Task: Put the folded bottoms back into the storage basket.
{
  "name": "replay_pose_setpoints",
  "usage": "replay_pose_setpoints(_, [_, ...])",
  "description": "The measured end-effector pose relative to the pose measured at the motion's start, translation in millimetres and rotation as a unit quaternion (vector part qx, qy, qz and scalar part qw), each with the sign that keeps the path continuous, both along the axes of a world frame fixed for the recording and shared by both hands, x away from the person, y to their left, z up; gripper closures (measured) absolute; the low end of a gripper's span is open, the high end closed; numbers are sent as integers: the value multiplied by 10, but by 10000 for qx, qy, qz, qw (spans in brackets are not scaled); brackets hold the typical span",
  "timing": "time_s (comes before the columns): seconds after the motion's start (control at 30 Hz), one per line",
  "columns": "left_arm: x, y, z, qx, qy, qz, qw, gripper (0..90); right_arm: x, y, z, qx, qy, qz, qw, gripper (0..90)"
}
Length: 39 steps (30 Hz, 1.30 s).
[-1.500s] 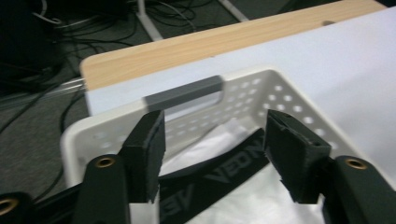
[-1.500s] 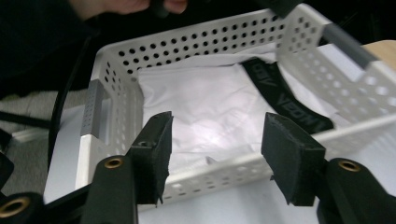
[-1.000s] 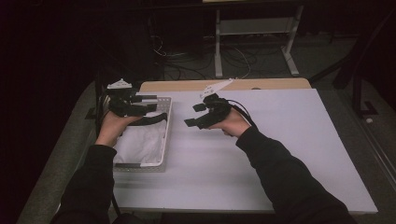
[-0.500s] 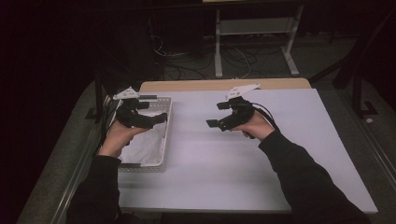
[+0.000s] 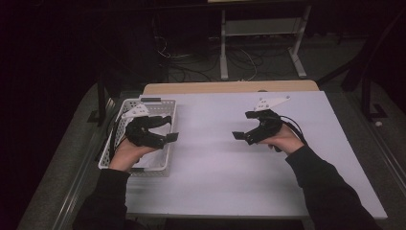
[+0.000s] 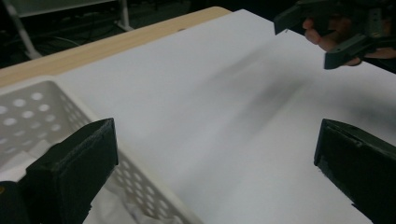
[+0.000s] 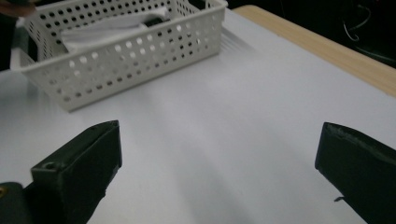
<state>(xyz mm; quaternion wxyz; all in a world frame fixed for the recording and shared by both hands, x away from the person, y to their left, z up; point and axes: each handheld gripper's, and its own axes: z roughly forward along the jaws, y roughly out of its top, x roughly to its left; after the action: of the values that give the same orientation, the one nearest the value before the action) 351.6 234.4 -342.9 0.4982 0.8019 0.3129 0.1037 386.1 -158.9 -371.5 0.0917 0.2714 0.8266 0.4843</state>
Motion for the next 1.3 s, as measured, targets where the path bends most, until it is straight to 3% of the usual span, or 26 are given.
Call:
replay_pose_setpoints(0.2, [-100, -104, -31, 6, -6, -245, 9997, 0, -92, -193, -56, -16, 20, -117, 9999, 6])
replay_pose_setpoints(0.53, [-256, -167, -116, -76, -119, -437, 9989, 0, -295, -519, -89, 43, 33, -259, 9997, 7])
replay_pose_setpoints(1.13, [-410, -160, -221, -142, -109, -570, 9982, 0, -709, -869, -168, 104, -15, -292, 9995, 7])
replay_pose_setpoints(1.3, [-430, -183, -259, -106, -93, -640, 9978, 0, -784, -983, -191, 123, -42, -419, 9990, 7])
